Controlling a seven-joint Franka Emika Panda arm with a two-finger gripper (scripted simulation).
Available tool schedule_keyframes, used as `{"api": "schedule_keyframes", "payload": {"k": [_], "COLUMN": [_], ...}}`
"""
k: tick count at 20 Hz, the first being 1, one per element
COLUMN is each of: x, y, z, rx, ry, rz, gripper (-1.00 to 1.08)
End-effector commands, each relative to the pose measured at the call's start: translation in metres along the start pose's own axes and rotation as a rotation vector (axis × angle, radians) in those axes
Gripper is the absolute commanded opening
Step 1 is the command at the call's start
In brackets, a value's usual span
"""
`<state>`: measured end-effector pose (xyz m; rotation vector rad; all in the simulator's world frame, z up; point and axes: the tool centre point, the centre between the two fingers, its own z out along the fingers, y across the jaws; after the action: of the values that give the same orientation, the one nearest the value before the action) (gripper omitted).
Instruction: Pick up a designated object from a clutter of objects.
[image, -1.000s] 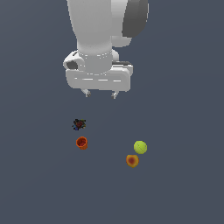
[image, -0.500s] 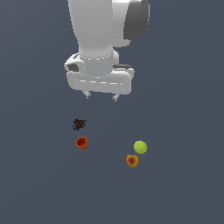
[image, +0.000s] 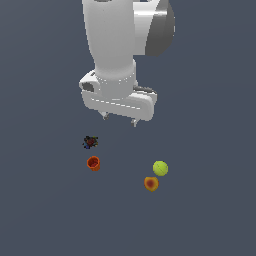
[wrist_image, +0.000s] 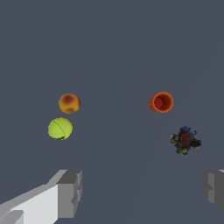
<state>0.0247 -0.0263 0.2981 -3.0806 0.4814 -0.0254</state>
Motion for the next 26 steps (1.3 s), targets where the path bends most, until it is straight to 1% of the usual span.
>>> {"api": "schedule_keyframes", "payload": {"k": [1,14,26], "x": [0.005,0.033,0.053], "y": [-0.006,-0.040,-0.073], "z": [0.007,0.049,0.093], "rx": [0.000,-0.003,-0.009], "ry": [-0.001,-0.006,-0.007], "rz": [0.051,0.344,0.613], "gripper": [1.00,1.00,1.00]}}
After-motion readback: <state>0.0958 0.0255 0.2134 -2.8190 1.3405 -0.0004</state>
